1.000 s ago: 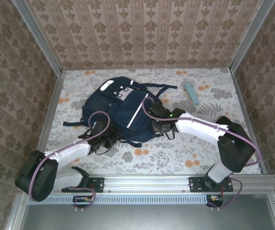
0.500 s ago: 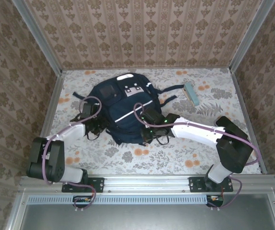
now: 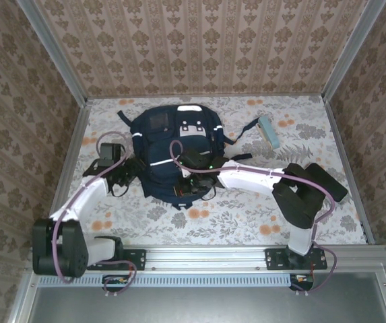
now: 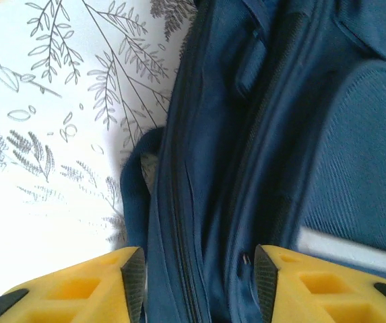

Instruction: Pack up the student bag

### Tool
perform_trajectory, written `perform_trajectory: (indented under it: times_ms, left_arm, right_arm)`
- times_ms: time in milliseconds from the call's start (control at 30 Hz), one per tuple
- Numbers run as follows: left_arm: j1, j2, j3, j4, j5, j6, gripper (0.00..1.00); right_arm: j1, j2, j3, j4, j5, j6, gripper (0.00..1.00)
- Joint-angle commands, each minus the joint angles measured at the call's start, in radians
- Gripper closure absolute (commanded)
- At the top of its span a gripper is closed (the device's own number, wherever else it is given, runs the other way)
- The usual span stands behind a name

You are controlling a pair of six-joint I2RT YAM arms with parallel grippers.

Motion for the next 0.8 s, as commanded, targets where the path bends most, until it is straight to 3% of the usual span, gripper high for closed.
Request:
perform_trajectory:
  times_ms: [0, 200, 467, 600, 767]
  left_arm:
    - [-0.025, -0.089, -0.06, -0.067, 0.025, -0.081, 0.48]
    - [-0.1, -0.2, -0.2, 0.088, 0.14, -0.29, 0.4]
    - [-0.177, -0.133, -0.178, 0.135, 0.133, -0.318, 0.37]
    - [-0.214, -0.095, -0.177, 0.141, 0.069, -0.323, 0.43]
    - [-0.227, -0.06, -0.189, 0.145, 0.021, -0.33, 0.58]
  right_arm:
    - [0.003, 0.045, 0.057, 0.036, -0.028, 0.039, 1.0]
    - [0.002, 0.083, 0.087, 0.032, -0.054, 0.049, 1.0]
    - [0.005, 0.08, 0.093, 0.014, -0.066, 0.035, 1.0]
    - [0.008, 0.067, 0.084, -0.008, -0.063, 0.013, 1.0]
    - [0.019, 0.046, 0.092, -0.087, -0.03, -0.06, 1.0]
